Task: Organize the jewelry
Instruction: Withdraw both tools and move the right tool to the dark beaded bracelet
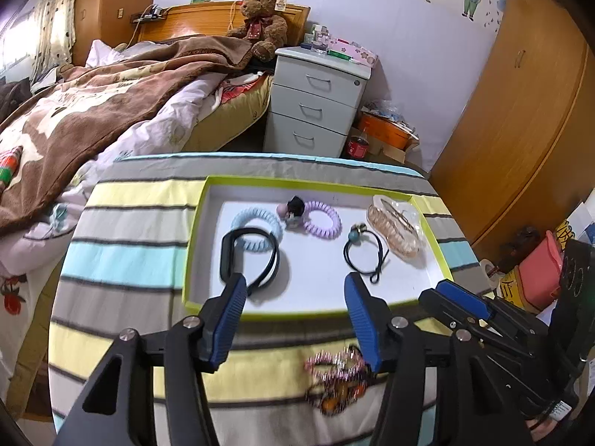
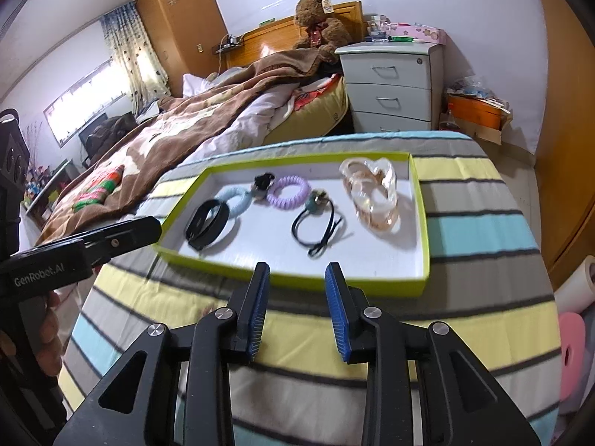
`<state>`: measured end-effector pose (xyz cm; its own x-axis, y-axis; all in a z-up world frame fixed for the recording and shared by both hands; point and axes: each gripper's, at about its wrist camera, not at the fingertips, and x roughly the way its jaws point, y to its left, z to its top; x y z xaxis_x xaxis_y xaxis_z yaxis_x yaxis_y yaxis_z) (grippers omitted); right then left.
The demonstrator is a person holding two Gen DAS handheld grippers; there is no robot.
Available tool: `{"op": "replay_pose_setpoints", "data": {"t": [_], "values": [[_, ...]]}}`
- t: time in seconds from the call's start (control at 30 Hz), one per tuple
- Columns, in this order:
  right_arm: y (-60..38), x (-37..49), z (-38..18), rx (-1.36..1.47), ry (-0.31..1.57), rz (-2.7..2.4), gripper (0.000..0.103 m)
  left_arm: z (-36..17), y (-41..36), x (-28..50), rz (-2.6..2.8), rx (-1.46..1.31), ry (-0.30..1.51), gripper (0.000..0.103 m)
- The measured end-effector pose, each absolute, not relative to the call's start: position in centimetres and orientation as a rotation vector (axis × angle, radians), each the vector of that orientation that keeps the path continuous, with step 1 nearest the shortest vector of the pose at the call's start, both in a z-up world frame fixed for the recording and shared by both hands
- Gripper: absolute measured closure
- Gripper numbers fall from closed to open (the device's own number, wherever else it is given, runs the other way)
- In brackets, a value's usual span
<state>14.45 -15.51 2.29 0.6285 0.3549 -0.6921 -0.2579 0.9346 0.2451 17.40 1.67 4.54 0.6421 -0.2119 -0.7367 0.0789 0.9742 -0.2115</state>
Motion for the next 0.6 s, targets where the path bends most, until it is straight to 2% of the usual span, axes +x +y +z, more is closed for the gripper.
{"op": "replay_pose_setpoints", "data": {"t": [0.23, 0.4, 0.6], "values": [[-14.7, 12.7, 0.2, 0.15, 0.879, 0.388, 0.07, 3.2, 3.4, 14.6, -0.152, -0.211, 0.876, 0.044], [-13.7, 12.2, -1.4, 0.199, 0.926, 0.41, 0.055, 2.0, 4.5, 12.9, -0.141, -0.237, 0.893, 0.043], [-11.1, 11.9, -2.0, 0.126, 0.937, 0.389, 0.055, 0.4, 5.2, 11.4, -0.156, -0.234, 0.924, 0.042]]}}
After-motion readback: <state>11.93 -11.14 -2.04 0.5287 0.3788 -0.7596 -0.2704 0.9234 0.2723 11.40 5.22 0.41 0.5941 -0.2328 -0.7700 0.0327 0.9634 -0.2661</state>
